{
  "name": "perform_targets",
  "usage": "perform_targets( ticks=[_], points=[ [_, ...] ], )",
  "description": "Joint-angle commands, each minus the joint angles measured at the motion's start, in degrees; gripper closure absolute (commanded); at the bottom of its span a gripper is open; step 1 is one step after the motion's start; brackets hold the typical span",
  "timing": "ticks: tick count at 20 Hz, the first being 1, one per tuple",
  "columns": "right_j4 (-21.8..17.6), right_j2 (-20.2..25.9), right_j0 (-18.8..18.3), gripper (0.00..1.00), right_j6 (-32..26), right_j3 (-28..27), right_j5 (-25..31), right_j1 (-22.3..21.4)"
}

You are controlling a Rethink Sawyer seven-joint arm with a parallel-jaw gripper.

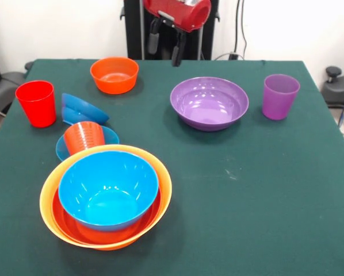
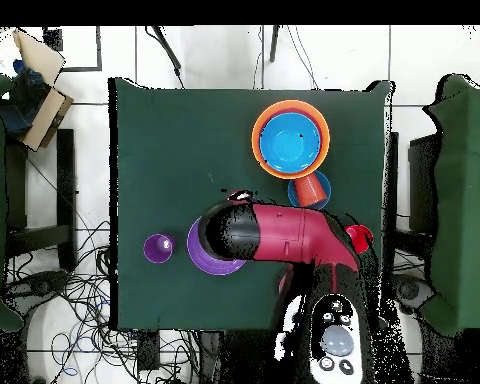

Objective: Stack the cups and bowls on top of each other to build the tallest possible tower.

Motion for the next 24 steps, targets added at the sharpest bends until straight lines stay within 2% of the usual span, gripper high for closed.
perform_targets(
  ticks=[1, 10, 19, 24],
  points=[
    [-5.76, 8.17, -2.98, 0.00, -13.47, 5.82, 0.33, -2.23],
    [-7.88, 10.03, -4.47, 0.00, -11.65, 7.52, 0.47, -3.76],
    [-9.98, 11.44, -5.53, 0.00, -9.92, 8.12, -0.75, -2.48],
    [-12.82, 10.63, -5.33, 0.00, -7.83, 8.52, -4.50, -0.05]
  ],
)
